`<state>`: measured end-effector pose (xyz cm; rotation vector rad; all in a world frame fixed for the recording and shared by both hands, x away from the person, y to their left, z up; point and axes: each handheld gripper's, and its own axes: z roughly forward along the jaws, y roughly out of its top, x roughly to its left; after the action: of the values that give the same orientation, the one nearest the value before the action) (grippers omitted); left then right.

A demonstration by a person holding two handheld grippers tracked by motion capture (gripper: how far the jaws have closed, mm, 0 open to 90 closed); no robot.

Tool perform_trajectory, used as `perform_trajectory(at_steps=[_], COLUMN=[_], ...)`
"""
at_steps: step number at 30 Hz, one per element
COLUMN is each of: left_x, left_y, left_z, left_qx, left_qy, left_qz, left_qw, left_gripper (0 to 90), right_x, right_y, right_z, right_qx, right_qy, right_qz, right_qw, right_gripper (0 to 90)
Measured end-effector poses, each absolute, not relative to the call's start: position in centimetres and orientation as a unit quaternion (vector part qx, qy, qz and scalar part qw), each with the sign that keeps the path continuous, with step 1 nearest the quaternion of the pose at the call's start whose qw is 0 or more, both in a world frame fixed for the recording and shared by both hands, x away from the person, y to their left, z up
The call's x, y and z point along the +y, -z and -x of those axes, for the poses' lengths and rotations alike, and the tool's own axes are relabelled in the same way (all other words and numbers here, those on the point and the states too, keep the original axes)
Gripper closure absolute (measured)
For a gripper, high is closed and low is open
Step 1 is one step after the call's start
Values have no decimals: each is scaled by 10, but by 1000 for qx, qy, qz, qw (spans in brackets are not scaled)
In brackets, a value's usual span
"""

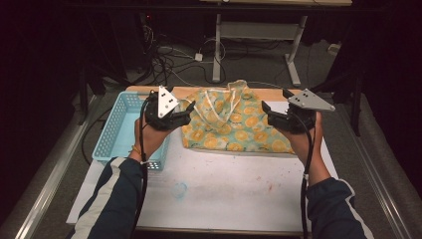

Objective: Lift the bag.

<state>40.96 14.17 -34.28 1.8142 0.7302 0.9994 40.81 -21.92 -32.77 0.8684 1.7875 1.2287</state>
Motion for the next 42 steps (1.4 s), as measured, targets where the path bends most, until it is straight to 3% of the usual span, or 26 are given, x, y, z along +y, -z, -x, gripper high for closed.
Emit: perform_trajectory(at_steps=[20,42], left_x=[171,167], left_y=[374,394], left_z=[-376,-344], left_qx=[275,228], left_qy=[-384,-376], left_qz=[-749,-778], left_qw=[465,449], left_gripper=[155,155], right_x=[-227,-231], right_y=[362,381], right_z=[-390,-361], right_qx=[708,726], right_qy=[-493,-492], right_qz=[-331,-308], right_qw=[381,368], right_gripper=[161,170])
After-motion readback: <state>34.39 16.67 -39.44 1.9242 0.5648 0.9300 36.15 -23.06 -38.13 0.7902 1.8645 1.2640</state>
